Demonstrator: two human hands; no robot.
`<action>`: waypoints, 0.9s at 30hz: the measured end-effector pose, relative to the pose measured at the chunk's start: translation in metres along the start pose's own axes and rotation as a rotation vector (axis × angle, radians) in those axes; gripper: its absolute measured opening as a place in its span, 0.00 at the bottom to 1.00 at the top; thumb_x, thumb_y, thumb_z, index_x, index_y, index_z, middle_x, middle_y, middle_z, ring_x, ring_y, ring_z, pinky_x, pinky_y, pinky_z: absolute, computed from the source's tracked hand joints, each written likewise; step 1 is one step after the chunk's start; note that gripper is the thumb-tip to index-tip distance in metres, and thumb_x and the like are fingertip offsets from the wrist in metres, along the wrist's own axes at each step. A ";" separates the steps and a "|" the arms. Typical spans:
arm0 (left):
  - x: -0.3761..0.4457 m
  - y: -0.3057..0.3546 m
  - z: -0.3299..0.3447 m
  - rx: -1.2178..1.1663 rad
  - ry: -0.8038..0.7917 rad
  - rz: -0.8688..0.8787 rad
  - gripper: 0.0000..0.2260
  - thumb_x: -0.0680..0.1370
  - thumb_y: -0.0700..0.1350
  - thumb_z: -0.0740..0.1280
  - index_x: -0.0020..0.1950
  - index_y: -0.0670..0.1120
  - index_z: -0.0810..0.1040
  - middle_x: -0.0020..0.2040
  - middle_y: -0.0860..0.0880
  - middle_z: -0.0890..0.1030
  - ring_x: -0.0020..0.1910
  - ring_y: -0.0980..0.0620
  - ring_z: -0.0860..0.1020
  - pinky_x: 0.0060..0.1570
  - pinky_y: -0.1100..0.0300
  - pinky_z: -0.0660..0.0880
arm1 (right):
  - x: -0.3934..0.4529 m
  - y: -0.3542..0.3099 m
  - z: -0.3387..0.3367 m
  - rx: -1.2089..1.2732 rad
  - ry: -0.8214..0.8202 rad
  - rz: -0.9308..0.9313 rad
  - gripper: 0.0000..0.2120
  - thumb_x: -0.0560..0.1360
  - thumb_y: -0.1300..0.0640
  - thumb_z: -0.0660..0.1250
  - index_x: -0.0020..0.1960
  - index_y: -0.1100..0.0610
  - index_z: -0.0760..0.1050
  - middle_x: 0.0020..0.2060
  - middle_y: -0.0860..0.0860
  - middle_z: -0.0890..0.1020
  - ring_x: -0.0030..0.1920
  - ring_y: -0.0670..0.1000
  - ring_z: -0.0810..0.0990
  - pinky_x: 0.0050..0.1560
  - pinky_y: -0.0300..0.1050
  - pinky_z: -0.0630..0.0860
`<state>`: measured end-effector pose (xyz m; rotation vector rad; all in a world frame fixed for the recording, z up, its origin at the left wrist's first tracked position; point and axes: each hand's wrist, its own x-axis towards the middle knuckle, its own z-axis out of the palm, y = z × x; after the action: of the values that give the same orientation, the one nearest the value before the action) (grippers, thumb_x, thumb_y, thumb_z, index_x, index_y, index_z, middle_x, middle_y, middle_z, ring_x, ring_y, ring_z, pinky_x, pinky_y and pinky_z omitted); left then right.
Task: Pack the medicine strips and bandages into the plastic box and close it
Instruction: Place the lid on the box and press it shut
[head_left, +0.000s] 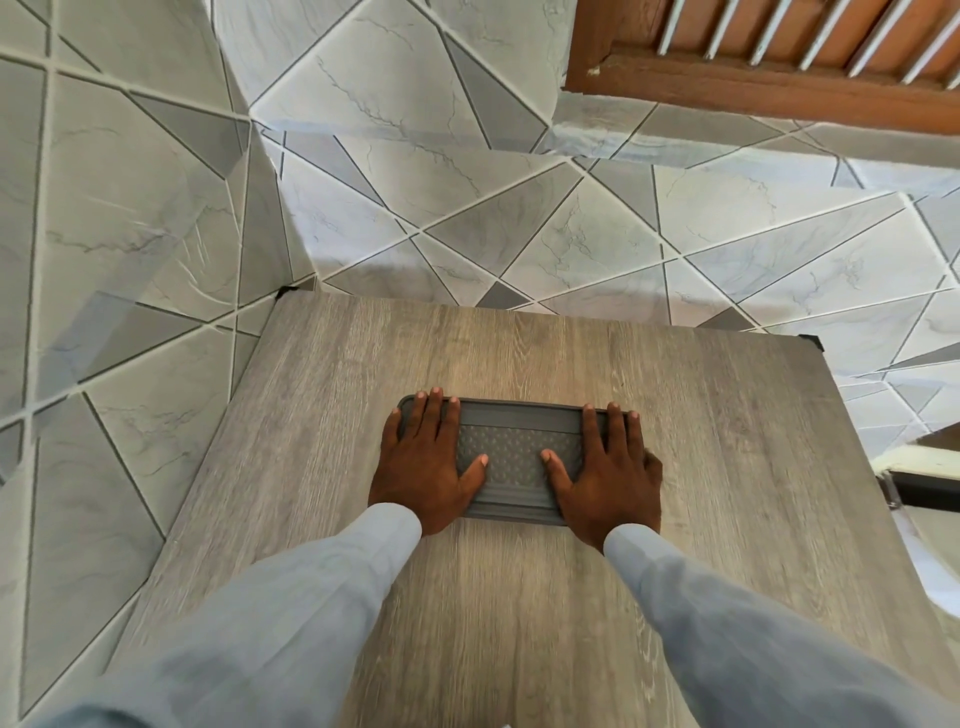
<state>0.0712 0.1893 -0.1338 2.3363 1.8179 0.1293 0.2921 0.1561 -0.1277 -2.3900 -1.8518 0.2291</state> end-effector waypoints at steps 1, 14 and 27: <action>0.002 0.000 -0.001 0.007 -0.005 0.003 0.35 0.76 0.65 0.46 0.78 0.47 0.46 0.80 0.45 0.47 0.78 0.46 0.44 0.76 0.46 0.41 | 0.001 -0.001 0.000 0.002 -0.002 0.003 0.39 0.72 0.28 0.42 0.77 0.48 0.46 0.78 0.53 0.50 0.77 0.55 0.45 0.73 0.59 0.54; 0.053 0.020 -0.013 0.058 -0.033 0.033 0.35 0.75 0.65 0.41 0.78 0.48 0.45 0.80 0.47 0.45 0.78 0.45 0.42 0.74 0.37 0.42 | 0.050 -0.026 -0.014 -0.009 0.011 -0.138 0.40 0.72 0.28 0.38 0.77 0.49 0.47 0.78 0.53 0.50 0.78 0.56 0.43 0.75 0.61 0.41; 0.067 0.021 -0.011 -0.019 -0.109 0.045 0.32 0.77 0.64 0.45 0.78 0.53 0.44 0.80 0.51 0.45 0.78 0.50 0.42 0.74 0.38 0.40 | 0.056 -0.027 -0.001 0.018 -0.030 -0.132 0.38 0.72 0.28 0.41 0.77 0.45 0.44 0.78 0.51 0.48 0.78 0.54 0.42 0.75 0.61 0.40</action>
<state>0.1060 0.2499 -0.1213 2.3239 1.7075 0.0248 0.2798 0.2168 -0.1247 -2.2530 -2.0020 0.2696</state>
